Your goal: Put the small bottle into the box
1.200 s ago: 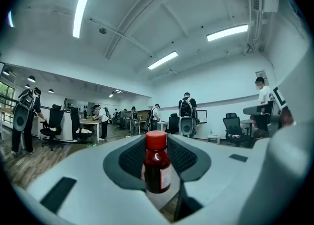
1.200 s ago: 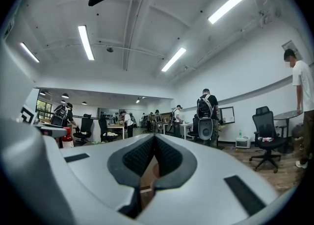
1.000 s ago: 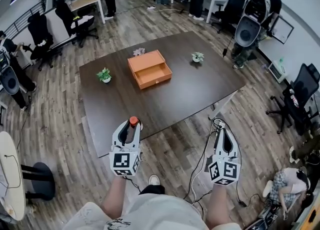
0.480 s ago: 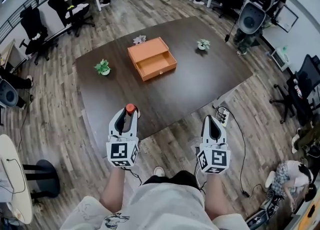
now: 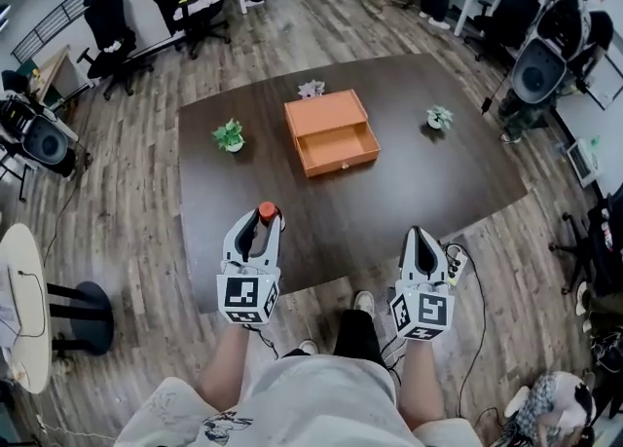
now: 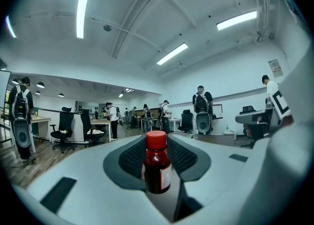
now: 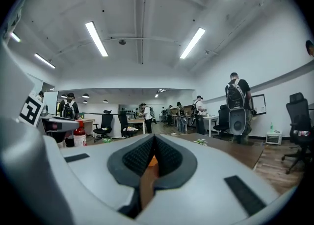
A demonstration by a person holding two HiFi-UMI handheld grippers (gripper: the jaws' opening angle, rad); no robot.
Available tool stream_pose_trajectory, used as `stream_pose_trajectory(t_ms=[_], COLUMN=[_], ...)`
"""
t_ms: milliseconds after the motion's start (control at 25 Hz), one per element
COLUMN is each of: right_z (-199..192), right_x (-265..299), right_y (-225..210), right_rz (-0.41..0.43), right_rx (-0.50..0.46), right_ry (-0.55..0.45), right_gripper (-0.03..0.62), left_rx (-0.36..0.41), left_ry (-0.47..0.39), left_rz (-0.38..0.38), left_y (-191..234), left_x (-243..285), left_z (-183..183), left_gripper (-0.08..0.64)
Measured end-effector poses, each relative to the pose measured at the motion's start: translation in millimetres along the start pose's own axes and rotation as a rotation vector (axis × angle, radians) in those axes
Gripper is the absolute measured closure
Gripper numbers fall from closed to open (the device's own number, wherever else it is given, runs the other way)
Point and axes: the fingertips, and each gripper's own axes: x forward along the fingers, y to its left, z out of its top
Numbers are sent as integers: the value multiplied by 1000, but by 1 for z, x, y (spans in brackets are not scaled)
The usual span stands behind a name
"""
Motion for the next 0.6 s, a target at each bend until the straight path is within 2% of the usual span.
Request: stream_pose_trajectory(t_ms=[200,600], right_z=[23,26], right_x=[62,128], right_y=[-36,-92], right_rz=[69,132], right_rx=[10,24], right_ry=[-38,-23], right_gripper=[591,591], left_rx=[6,11], left_ry=[-19,6], left_rz=[77,125], left_y=[-4,-33], left_x=[41,110], left_z=[19,23], left_gripper=[430,430])
